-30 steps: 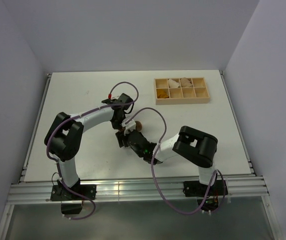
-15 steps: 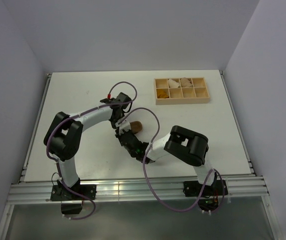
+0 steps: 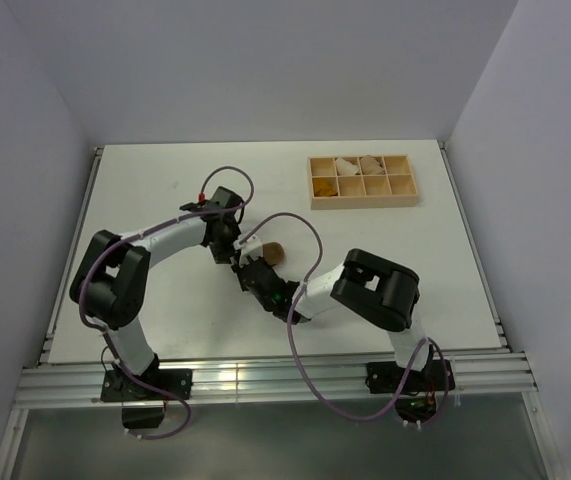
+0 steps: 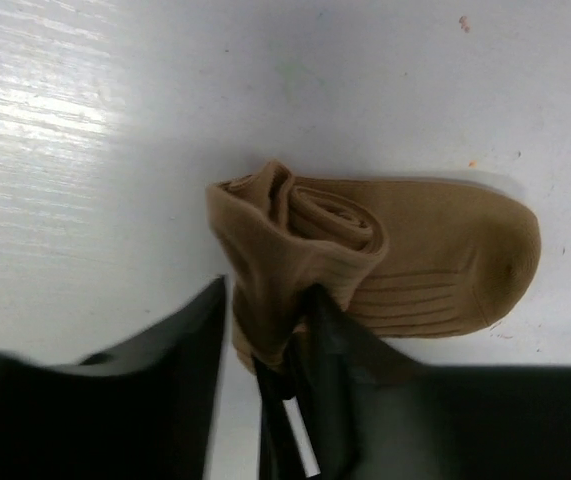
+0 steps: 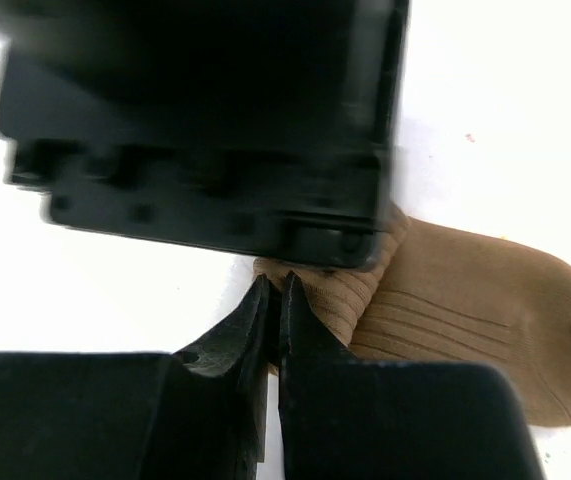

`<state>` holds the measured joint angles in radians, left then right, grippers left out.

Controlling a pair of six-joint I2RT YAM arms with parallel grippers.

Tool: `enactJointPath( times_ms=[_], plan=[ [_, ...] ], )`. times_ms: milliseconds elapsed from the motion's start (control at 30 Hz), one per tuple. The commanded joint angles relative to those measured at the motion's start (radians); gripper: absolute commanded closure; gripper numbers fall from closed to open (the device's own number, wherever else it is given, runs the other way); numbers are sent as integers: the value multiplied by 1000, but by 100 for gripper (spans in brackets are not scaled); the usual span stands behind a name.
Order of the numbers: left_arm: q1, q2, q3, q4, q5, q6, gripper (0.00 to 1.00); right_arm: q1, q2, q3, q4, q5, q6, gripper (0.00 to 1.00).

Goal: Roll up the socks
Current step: Roll the sock at the center of the board.

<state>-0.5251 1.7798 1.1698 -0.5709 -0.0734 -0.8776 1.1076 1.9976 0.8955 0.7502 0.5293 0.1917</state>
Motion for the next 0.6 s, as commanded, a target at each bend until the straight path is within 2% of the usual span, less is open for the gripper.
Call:
enactJointPath(
  times_ms=[0,100,167,300,333,567],
  plan=[
    [34,-66,-48,37,87,-31,50,-38,-17,-47,-94,-136,83,100],
    [66,-104,-68,63,92,-43,37,-52,-40,-66,-97,-201,107,100],
    [82,-125,-87,89,90,-58,34,-75,-51,-78,-88,-265,135,100],
    [135,-192,-162,169,92,-90,33,-121,-92,-112,-81,-420,201,100],
    [160,-242,-220,195,99,-99,33,-129,-109,-119,-78,-477,219,100],
    [217,-448,-513,529,202,-158,32,-241,-149,-210,12,-787,400,100]
  ],
)
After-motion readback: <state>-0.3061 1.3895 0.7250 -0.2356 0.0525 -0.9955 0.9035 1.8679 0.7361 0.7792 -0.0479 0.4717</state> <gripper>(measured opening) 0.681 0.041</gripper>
